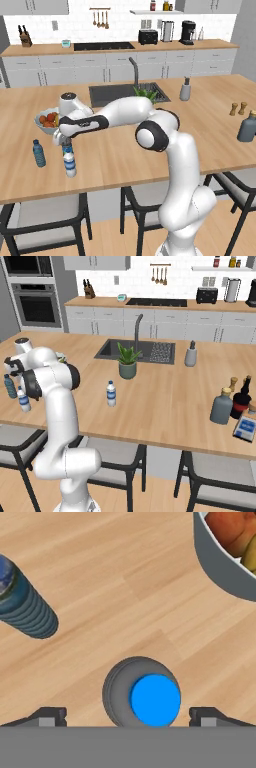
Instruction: Move the plastic bottles in the middle to the plastics group, and the glass bottles in the middle to the glass group.
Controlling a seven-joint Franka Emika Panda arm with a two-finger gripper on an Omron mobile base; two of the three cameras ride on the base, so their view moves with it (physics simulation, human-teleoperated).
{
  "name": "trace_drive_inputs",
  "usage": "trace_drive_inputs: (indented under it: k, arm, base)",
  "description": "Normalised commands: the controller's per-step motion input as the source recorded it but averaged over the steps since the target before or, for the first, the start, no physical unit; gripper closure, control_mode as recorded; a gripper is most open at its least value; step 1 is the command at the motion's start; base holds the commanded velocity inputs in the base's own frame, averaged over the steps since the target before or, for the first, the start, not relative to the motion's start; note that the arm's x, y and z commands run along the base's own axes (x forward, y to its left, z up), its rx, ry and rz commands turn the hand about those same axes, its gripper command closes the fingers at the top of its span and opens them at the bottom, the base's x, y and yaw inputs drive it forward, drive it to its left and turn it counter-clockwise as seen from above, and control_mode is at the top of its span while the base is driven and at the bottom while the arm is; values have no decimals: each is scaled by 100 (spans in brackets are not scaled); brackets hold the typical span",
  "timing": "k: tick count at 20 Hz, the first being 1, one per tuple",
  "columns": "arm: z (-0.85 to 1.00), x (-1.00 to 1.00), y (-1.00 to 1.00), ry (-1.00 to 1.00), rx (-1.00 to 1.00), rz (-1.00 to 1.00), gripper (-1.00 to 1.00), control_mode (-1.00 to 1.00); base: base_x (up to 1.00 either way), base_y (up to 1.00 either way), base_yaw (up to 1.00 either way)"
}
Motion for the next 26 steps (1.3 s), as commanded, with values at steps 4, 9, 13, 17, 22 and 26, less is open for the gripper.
trace_drive_inputs:
  k: [4,9,13,17,22,26]
  arm:
    - [36,-3,0,-5,0,0,-100,-100]
    - [94,-3,-7,-3,7,0,-100,-100]
    - [56,-43,-30,0,4,0,-100,-100]
    - [-15,-76,-70,0,2,0,-100,-100]
    - [-59,-90,-82,-3,1,0,-100,-100]
    - [-48,-63,-86,-7,0,-4,-100,-100]
  base:
    - [0,0,0]
    - [0,0,0]
    - [0,0,0]
    - [0,0,0]
    - [0,0,0]
    - [0,0,0]
